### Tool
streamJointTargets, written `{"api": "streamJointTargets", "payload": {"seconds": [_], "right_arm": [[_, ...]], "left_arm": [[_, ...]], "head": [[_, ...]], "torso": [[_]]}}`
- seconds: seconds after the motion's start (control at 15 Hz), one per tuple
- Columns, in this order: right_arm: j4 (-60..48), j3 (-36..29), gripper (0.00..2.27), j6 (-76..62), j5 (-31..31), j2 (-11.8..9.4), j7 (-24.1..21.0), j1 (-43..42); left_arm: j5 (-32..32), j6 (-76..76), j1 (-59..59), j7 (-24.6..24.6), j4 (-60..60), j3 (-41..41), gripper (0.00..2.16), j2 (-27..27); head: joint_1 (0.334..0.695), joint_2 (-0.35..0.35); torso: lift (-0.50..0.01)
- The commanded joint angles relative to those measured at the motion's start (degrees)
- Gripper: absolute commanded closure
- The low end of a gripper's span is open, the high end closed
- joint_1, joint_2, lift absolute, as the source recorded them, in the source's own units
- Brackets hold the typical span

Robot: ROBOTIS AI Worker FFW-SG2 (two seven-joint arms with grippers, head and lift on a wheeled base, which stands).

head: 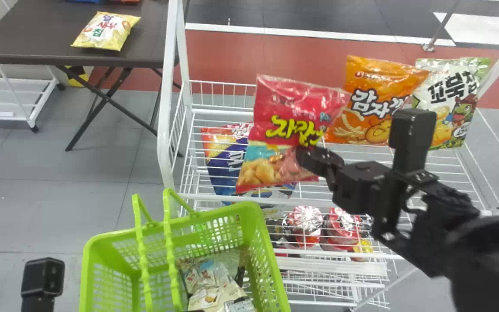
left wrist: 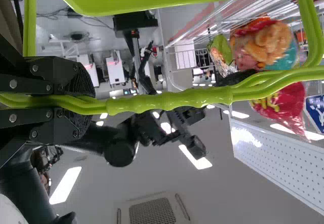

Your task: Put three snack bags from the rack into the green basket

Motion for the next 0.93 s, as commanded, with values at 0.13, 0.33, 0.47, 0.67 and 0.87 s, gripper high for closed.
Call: {"api": "streamJointTargets", "payload": {"seconds": [0.13,0.33,0.47,0.67,0.87], "right_arm": [[-9.0,-3.6,2.25,28.7,-12.1,0.0,-0.1,1.5],[-9.5,-1.2,2.25,29.8,-16.2,0.6,-1.4,0.5],[-7.2,3.0,2.15,29.8,-15.2,0.7,-2.0,-1.0],[-2.6,6.5,0.0,29.8,-13.4,0.7,-3.1,-3.2],[-2.7,5.2,0.05,29.8,-13.9,0.6,-2.9,-3.3]], "left_arm": [[-0.2,0.0,-0.6,-0.6,0.2,-0.3,2.15,0.0],[-0.2,0.0,-0.7,-0.6,0.3,-0.6,2.15,0.0],[-0.2,0.0,-0.7,-0.6,0.3,-0.6,2.15,0.0],[-0.2,0.0,-0.8,-0.6,0.3,-0.6,2.15,0.0],[-0.2,-0.2,-1.2,-0.6,0.9,-0.4,2.15,0.0]], "head": [[0.695,-0.048],[0.695,-0.004],[0.695,0.058],[0.695,0.128],[0.695,0.144]], "torso": [[0.0],[0.0],[0.0],[0.0],[0.0]]}}
